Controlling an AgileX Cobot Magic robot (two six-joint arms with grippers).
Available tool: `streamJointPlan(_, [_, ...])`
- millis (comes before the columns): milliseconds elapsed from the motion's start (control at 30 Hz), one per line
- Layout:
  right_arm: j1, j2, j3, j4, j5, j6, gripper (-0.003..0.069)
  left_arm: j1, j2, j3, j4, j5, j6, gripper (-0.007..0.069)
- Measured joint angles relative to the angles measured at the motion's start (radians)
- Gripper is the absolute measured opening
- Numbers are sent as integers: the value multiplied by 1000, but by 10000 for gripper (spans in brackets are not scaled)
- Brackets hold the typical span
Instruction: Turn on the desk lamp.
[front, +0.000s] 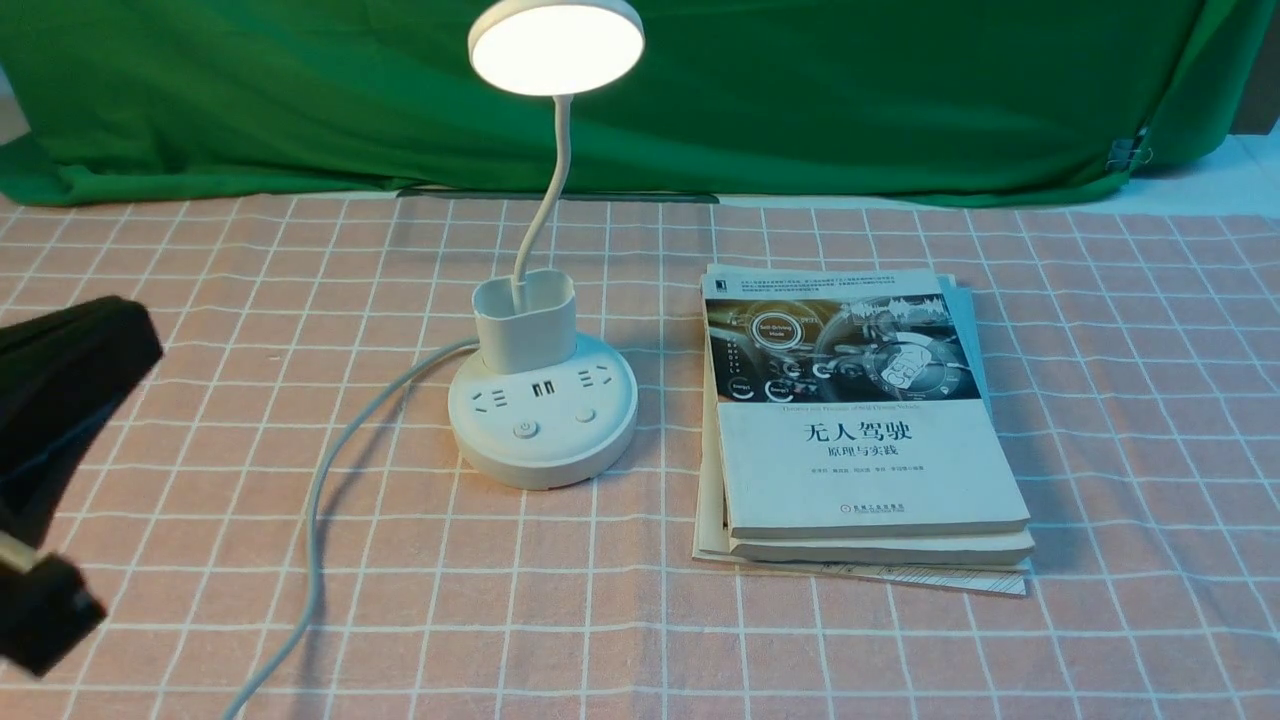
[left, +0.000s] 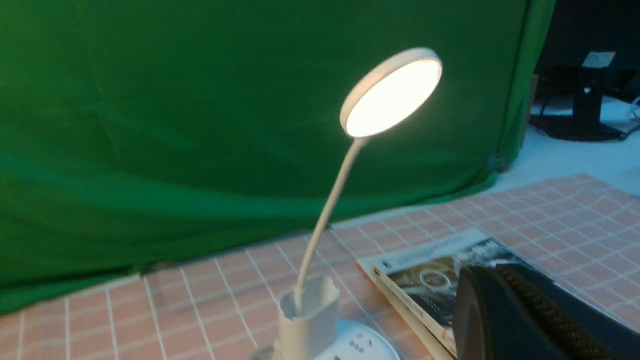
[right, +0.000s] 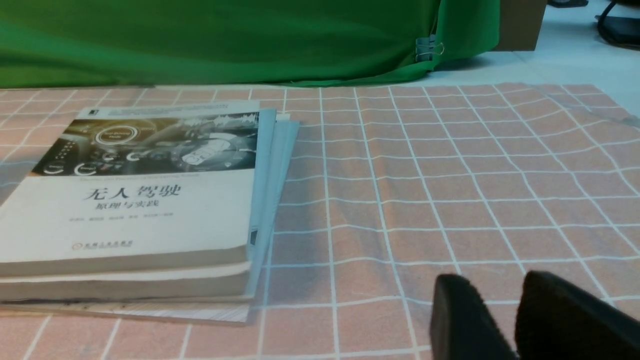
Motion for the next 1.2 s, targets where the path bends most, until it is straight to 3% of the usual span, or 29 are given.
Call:
streamJointPlan(200, [0,0,0,0,0,0,241,108,-243,179,26,-88,0,21])
streamJointPlan(300, [0,0,0,0,0,0,241,279,-368,282,-43,-89,0,21])
streamJointPlan(500, [0,0,0,0,0,0,241,592,-385,372,-169,-46,0,21])
streamJointPlan(600, [0,0,0,0,0,0,241,652,-385,408,-169,5,0,21])
streamJointPlan(733, [0,0,0,0,0,0,241,649,-386,456,-148,34,2,21])
streamJointPlan(1033, [0,0,0,0,0,1,241,490,-387,458,-136,116,0,21])
streamJointPlan(1200, [0,0,0,0,0,1,241,455,-388,458,-136,117,0,21])
